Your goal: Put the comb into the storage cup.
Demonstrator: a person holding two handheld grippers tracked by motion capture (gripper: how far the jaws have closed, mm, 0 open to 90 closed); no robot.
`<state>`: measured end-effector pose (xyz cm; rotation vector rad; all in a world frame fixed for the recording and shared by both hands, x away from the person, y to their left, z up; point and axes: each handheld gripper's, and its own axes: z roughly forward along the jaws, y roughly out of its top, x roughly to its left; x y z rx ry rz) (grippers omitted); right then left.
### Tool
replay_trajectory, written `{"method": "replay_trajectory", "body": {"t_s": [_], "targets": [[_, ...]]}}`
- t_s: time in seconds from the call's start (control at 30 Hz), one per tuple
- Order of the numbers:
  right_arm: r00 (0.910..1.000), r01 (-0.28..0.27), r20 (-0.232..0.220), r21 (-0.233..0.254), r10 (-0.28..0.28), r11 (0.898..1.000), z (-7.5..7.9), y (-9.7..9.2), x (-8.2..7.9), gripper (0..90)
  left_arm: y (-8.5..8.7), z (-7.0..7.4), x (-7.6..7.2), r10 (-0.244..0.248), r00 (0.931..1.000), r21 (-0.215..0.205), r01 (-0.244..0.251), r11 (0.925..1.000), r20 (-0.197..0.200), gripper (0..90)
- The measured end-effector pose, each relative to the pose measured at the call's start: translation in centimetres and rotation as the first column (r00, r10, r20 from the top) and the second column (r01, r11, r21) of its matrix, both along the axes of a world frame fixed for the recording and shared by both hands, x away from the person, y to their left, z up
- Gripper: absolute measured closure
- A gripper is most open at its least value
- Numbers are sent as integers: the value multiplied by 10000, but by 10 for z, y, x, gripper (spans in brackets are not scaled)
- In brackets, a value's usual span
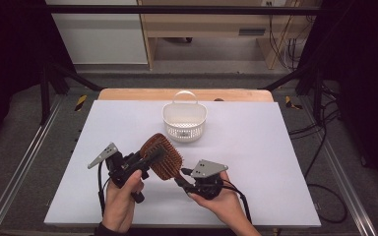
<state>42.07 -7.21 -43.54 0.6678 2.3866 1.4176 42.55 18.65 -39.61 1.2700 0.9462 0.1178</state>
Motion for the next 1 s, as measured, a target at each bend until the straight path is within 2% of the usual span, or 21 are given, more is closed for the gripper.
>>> {"method": "replay_trajectory", "body": {"t_s": [0.27, 0.37, 0.4, 0.43, 0.47, 0.57, 0.63, 0.7, 0.73, 0.77, 0.8, 0.83, 0.87, 0.93, 0.97, 1.0], "targets": [[9999, 148, 41, 199, -149, 9997, 4, -9, -2, 477, 9, -1, 2, 379, 9993, -99, -380, 9992, -80, 516], [9978, 638, 124, 599, -646, 9962, 8, -25, 0, 417, 14, -1, 2, 513, 9986, -120, -514, 9986, -85, 517], [9978, 638, 124, 599, -646, 9962, 8, -25, 0, 417, 15, -1, 2, 567, 9983, -181, -569, 9982, -106, 517], [9957, 826, 340, 866, -858, 9928, 9, -35, 2, 392, 16, -1, 2, 615, 9981, -151, -617, 9980, -99, 516], [9957, 826, 340, 866, -858, 9928, 9, -35, 2, 392, 18, -1, 3, 680, 9976, -186, -682, 9975, -99, 516], [9903, 1106, 698, 1309, -1205, 9852, 10, -50, 5, 366, 22, 0, 3, 827, 9965, -215, -829, 9963, -105, 516], [9832, 1445, 903, 1432, -1584, 9791, 9, -61, 6, 342, 24, 0, 3, 899, 9959, -285, -902, 9955, -133, 516], [9753, 1853, 898, 1644, -2018, 9688, 9, -73, 6, 298, 26, 1, 3, 974, 9952, -299, -977, 9948, -112, 516], [9671, 2283, 706, 1813, -2442, 9566, 8, -85, 5, 236, 27, 2, 3, 999, 9950, -262, -1001, 9946, -78, 516], [9624, 2493, 618, 1871, -2646, 9502, 8, -91, 3, 208, 28, 2, 4, 1012, 9949, -189, -1012, 9947, -30, 516], [9624, 2493, 618, 1871, -2646, 9502, 8, -91, 3, 208, 29, 2, 5, 1048, 9945, -190, -1048, 9943, -32, 516], [9519, 2831, 602, 2018, -3003, 9376, 7, -101, 1, 143, 29, 3, 5, 1077, 9942, -180, -1077, 9940, -15, 516], [9519, 2831, 602, 2018, -3003, 9376, 7, -101, 1, 143, 29, 3, 6, 1102, 9939, -198, -1102, 9937, -1, 516], [9355, 3265, 691, 2066, -3466, 9224, 5, -114, -1, 78, 29, 5, 6, 1178, 9930, -179, -1178, 9929, 14, 516], [9317, 3333, 754, 2111, -3552, 9189, 5, -118, -1, 72, 29, 6, 6, 1178, 9930, -125, -1178, 9930, 45, 515], [9317, 3333, 754, 2111, -3552, 9189, 5, -118, -1, 72, 27, 8, 6, 1221, 9925, -150, -1221, 9924, 49, 515]]}}
